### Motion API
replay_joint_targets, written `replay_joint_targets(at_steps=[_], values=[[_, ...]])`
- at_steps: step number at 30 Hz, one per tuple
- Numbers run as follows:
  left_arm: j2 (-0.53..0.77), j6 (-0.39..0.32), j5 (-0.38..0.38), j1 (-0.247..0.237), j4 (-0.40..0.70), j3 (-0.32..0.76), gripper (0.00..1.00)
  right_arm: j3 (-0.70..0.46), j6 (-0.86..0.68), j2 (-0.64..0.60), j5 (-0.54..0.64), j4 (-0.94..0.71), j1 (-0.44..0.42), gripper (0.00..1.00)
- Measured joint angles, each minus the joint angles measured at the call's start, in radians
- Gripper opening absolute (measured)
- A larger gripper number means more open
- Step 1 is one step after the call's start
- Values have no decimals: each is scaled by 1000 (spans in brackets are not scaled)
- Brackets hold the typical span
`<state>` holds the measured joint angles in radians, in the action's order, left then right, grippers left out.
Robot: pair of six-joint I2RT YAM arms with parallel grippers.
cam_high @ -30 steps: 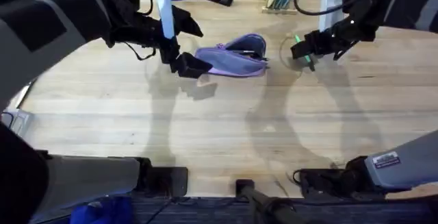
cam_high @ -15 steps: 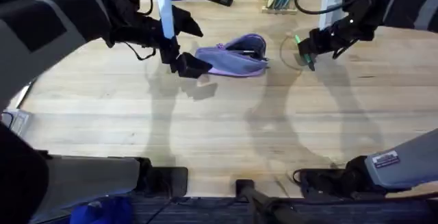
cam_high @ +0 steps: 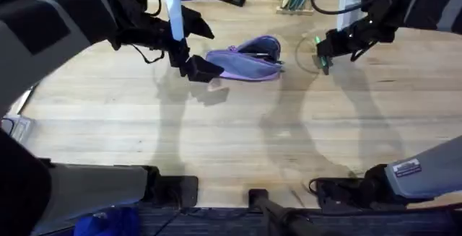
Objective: Unzip the bag, pick up the pens from the table one at a time and place them inside, then zip the bag closed.
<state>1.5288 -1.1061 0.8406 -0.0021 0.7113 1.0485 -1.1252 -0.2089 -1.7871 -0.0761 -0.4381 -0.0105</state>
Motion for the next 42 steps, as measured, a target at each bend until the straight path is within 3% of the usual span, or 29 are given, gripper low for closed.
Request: replay_joint_targets(at_steps=[8,21,27,33,42], values=[[0,0,0,0,0,0,994,3,0,29,-7,-15,1,31],[0,0,0,0,0,0,993,3,-59,338,-70,-15,47,31],[0,0,0,0,0,0,993,3,-217,440,-138,-15,134,31],[0,0,0,0,0,0,993,3,-377,465,-160,-27,237,31],[0,0,0,0,0,0,994,3,-833,465,-165,-195,336,31]])
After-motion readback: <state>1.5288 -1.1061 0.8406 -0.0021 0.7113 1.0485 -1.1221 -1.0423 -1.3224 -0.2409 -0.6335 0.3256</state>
